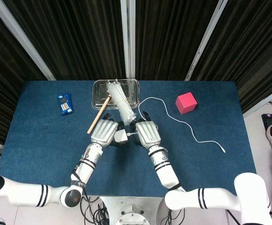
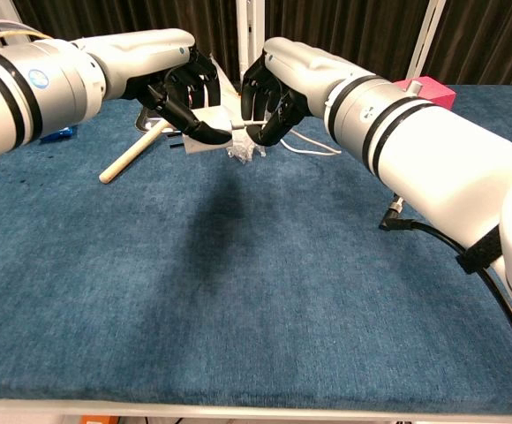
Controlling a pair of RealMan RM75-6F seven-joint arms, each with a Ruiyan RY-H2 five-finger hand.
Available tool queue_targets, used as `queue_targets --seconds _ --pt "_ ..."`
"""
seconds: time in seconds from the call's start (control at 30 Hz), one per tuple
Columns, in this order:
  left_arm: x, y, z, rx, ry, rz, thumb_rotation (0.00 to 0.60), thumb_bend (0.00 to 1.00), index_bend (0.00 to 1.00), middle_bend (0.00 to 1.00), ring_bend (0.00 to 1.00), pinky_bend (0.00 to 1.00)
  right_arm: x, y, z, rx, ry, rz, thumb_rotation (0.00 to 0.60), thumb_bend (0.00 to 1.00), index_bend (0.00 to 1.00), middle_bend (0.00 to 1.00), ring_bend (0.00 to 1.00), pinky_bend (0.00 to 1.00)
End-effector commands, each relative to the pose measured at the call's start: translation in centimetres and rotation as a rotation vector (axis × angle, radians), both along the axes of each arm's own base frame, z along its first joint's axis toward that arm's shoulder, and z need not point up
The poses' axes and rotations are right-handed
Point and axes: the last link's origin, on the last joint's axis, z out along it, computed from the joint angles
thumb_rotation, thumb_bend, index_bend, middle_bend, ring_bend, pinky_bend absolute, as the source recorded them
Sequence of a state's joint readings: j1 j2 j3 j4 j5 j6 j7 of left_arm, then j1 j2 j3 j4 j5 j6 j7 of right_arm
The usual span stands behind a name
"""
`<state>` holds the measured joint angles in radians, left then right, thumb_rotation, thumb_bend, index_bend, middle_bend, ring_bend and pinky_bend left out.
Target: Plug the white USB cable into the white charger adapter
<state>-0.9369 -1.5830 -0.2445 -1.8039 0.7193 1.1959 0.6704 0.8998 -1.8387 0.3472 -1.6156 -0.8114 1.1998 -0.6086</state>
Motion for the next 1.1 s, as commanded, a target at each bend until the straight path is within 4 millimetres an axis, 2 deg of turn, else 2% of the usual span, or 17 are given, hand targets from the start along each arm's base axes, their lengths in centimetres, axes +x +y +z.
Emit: queue_targets --seconds 0.03,0.47,0.57,0.63,0.7,0.8,0.93,1.1 --pt "0.1 0.0 -0.1 -0.001 -0.001 0.001 0.432 0.17 0.46 0.49 0.38 0.15 0.1 0.0 -0.1 0.0 -0.002 0.0 0.6 0.35 0.58 0.47 0.3 0.01" --pt "0.0 0.1 -0.3 -0.006 -0.002 0.005 0.429 0.17 0.46 0.49 0.38 0.15 0.1 0.2 -0.4 0.003 0.0 0.002 0.6 0.35 0.58 0.47 0.3 0.01" --pt "-0.2 0.1 -0.1 -0.005 -0.009 0.006 0.428 0.17 0.46 0.49 0.38 0.15 -0.2 0.3 -0.2 0.006 0.002 0.001 0.6 0.33 0.5 0.44 0.28 0.0" --pt "-0.4 0.1 -0.1 -0.004 -0.015 0.008 0.432 0.17 0.46 0.49 0.38 0.15 -0.7 0.3 0.1 0.006 0.014 -0.003 0.6 0.3 0.4 0.4 0.24 0.0" --pt "-0.7 0.0 0.1 -0.001 -0.017 0.004 0.431 0.17 0.46 0.48 0.38 0.15 -1.3 0.3 0.6 0.003 0.023 -0.01 0.6 0.27 0.3 0.36 0.22 0.0" --pt "-1.3 -0.3 0.3 0.009 -0.021 0.001 0.43 0.17 0.45 0.48 0.38 0.15 -2.3 0.4 1.6 -0.016 0.043 -0.02 0.6 0.25 0.21 0.31 0.19 0.0" --pt "-2.4 -0.4 0.6 0.017 -0.034 0.008 0.427 0.17 0.45 0.48 0.38 0.15 -3.6 0.7 3.4 -0.041 0.085 -0.017 0.6 0.25 0.18 0.3 0.18 0.0" --pt "-4.6 -0.9 -0.1 -0.004 -0.03 0.007 0.44 0.17 0.41 0.45 0.35 0.11 -5.7 1.4 7.1 -0.094 0.174 -0.007 0.6 0.25 0.17 0.3 0.18 0.0"
